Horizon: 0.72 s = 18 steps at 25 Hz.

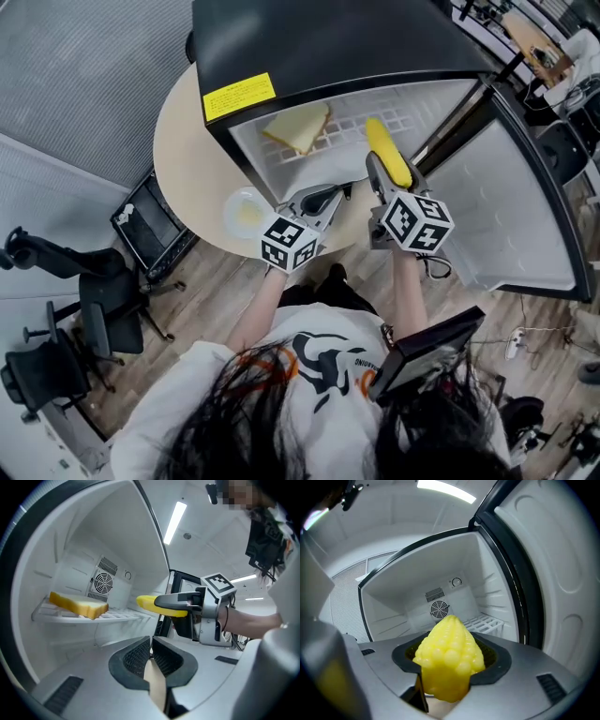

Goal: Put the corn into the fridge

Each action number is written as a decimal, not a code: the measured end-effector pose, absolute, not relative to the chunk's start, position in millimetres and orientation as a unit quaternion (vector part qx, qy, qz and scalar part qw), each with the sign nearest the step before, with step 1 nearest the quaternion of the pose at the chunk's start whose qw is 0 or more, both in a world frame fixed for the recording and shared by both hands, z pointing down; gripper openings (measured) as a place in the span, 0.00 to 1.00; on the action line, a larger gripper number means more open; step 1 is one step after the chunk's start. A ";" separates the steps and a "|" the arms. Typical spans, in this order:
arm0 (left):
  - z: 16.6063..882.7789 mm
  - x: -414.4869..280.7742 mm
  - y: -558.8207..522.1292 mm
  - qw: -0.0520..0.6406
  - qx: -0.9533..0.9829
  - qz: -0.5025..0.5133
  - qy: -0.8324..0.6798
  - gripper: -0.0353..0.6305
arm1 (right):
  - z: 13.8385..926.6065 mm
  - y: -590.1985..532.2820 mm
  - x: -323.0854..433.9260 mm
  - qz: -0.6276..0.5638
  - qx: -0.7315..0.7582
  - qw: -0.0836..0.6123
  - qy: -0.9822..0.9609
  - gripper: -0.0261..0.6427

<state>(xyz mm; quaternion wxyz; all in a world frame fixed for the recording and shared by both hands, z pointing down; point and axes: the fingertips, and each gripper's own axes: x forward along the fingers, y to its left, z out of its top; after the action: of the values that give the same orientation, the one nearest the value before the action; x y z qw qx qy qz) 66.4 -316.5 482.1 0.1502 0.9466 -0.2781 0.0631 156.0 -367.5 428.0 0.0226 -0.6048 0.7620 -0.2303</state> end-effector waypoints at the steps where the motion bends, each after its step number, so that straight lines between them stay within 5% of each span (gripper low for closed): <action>1: 481.4 68.1 -318.9 0.149 0.946 0.063 -0.280 0.07 | 427.9 -376.5 158.5 -0.225 -0.605 0.017 0.764 0.42; 18: 479.4 76.1 -344.7 0.141 0.937 0.067 -0.313 0.07 | 447.3 -482.5 169.8 -0.140 -0.600 -0.112 0.780 0.42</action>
<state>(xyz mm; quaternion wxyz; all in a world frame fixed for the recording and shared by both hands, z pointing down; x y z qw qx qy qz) 76.1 -344.7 479.4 0.1409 0.9368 -0.3131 0.0671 169.8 -482.5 447.3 -0.1123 -0.5999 0.7797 -0.1395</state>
